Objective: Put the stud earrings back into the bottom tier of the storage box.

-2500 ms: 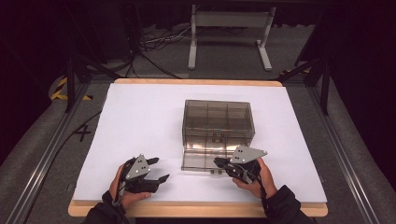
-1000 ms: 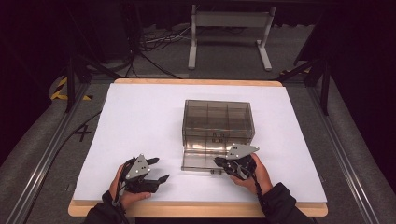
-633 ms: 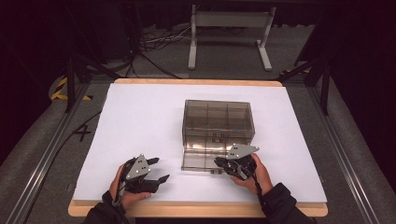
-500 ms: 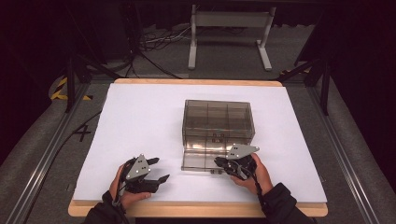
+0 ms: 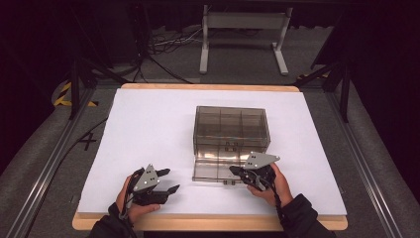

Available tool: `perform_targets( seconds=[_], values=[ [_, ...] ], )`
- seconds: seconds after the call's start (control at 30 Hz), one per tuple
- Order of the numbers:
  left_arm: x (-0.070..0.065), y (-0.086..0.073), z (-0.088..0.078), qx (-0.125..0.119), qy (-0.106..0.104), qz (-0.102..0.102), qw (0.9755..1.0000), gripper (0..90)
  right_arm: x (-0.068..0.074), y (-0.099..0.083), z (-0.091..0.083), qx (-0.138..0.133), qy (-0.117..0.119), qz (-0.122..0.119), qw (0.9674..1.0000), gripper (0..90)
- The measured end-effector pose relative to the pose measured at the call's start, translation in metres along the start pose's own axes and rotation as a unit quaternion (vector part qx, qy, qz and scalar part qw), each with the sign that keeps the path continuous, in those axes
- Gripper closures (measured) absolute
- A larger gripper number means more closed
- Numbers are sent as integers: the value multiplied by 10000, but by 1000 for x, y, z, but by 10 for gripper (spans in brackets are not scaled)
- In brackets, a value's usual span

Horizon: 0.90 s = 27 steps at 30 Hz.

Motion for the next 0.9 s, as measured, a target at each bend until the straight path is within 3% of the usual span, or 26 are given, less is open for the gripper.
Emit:
perform_targets(
  seconds=[0.27,0.43,0.6,0.67,0.77,0.9],
  values=[
    [-5,2,-2,-36,-140,67,9999,497,-10,8,-17,-184,-170,-42,9997,900],
    [-10,3,-2,-6,-259,108,9996,622,-22,14,-31,-335,-335,-14,9989,900],
    [-19,5,-1,52,-371,226,9990,764,-45,22,-57,-557,-711,24,9959,900],
    [-20,5,0,64,-379,184,9991,824,-49,23,-62,-609,-767,61,9952,900],
    [-24,7,1,78,-498,202,9985,899,-71,23,-79,-732,-1086,158,9913,900],
    [-29,8,4,148,-546,222,9982,900,-91,19,-88,-773,-1330,313,9876,900]
  ],
)
Point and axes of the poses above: each handheld gripper's, and its own axes: z roughly forward along the jaws, y roughly out of its top, x roughly to its left, the point moved 10 cm from there along z, roughly forward along the jaws, and after that the axes turned 8 degrees about -z, right-handed, at the moved point
